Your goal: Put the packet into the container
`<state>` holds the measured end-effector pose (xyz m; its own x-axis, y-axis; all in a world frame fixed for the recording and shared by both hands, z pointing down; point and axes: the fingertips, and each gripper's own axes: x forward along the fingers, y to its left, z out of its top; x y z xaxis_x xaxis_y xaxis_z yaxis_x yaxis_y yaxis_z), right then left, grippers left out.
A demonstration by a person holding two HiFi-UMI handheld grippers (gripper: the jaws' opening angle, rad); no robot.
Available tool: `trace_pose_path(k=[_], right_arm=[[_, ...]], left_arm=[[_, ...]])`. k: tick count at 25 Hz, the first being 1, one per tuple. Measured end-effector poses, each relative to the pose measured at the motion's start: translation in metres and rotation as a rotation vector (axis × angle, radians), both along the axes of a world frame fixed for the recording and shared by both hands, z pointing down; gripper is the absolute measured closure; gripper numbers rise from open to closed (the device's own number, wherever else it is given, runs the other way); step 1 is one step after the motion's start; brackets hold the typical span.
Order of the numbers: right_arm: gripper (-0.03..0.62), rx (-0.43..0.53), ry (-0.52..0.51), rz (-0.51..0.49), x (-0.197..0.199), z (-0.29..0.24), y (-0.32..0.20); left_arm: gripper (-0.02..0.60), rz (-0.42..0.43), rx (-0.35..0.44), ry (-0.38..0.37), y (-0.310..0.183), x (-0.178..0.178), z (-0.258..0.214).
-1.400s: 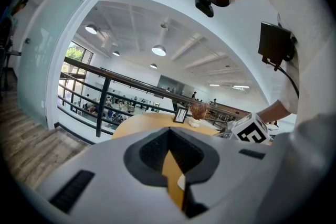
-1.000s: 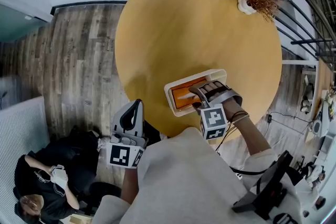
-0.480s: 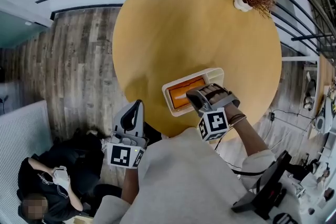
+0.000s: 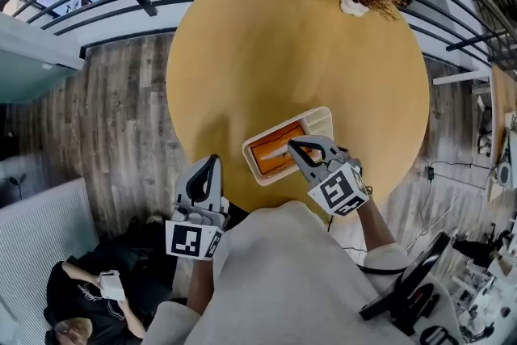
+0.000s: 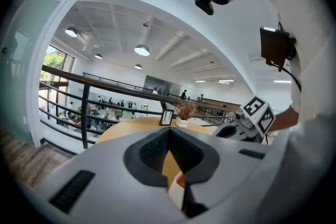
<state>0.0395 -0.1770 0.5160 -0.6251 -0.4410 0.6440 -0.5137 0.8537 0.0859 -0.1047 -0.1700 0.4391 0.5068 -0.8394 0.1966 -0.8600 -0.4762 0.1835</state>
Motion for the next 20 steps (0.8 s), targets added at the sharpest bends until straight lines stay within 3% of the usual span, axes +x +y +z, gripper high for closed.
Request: trace_pose_path(k=[3,6,13,20], right_arm=[[0.589,-0.073,-0.249,0.187,0.013,-0.014,-0.010],[0.589,-0.074,-0.387,0.316,0.024,-0.021,-0.020],[0.589,-0.011,-0.459,0.459,0.037,-0.028,-0.032],[0.589,0.054,-0.504,0.470,0.046,-0.055,-0.034]], left_arm=[[0.577,0.038,0.013,-0.018,-0.004,0.012,-0.007],[0.577,0.086,0.025,-0.039,-0.010,0.023,-0.014],[0.577,0.145,0.032,-0.068,-0.012,0.043,-0.021],[0.577,0.171,0.063,-0.071,-0.012,0.062,-0.026]])
